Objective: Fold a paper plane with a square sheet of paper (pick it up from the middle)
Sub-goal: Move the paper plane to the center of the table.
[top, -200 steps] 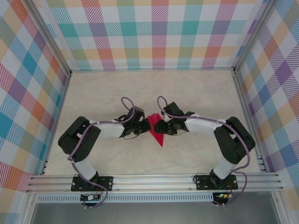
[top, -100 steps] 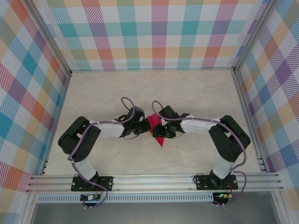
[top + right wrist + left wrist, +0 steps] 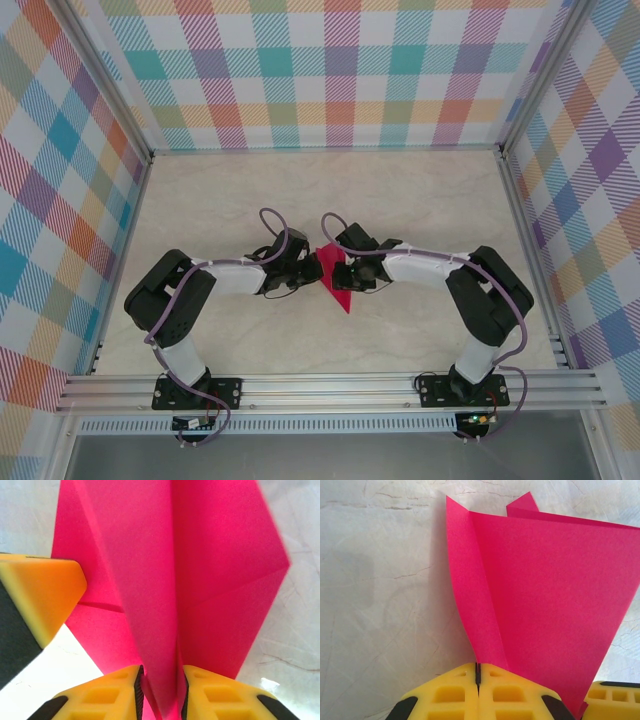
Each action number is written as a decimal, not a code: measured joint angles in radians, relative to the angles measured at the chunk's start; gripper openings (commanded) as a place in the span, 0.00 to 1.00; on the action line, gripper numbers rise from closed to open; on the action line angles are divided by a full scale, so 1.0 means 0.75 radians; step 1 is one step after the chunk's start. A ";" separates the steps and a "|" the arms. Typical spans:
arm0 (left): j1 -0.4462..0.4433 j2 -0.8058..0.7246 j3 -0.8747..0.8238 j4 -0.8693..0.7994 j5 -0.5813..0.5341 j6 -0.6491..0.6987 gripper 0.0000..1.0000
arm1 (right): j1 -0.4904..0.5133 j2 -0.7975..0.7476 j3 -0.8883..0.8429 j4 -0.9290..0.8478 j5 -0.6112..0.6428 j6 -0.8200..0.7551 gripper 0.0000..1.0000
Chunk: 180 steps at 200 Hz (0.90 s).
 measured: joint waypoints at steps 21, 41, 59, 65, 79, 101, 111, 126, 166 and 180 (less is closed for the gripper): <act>0.000 -0.002 0.000 -0.005 -0.005 -0.001 0.07 | 0.006 0.028 0.032 -0.013 0.021 0.001 0.24; 0.000 -0.004 0.000 -0.015 -0.019 -0.008 0.15 | 0.016 0.072 0.065 -0.037 0.040 0.002 0.23; 0.001 -0.019 0.000 -0.054 -0.041 -0.029 0.26 | 0.022 0.109 0.092 -0.063 0.056 0.008 0.22; 0.002 -0.030 0.000 -0.068 -0.049 -0.036 0.29 | 0.023 0.116 0.101 -0.074 0.063 0.011 0.20; 0.007 -0.070 0.000 -0.109 -0.082 -0.042 0.37 | 0.027 0.117 0.119 -0.097 0.080 0.017 0.17; 0.023 -0.161 0.000 -0.189 -0.163 -0.053 0.47 | 0.032 0.119 0.144 -0.138 0.120 0.025 0.15; 0.028 -0.210 -0.001 -0.231 -0.213 -0.062 0.53 | 0.033 0.120 0.159 -0.160 0.141 0.028 0.13; 0.033 -0.282 -0.001 -0.297 -0.287 -0.066 0.56 | 0.035 0.129 0.189 -0.195 0.176 0.038 0.10; 0.037 -0.395 -0.015 -0.442 -0.437 -0.070 0.68 | 0.035 0.213 0.286 -0.240 0.258 0.062 0.08; 0.039 -0.417 -0.030 -0.482 -0.473 -0.072 0.73 | 0.035 0.238 0.320 -0.256 0.271 0.062 0.09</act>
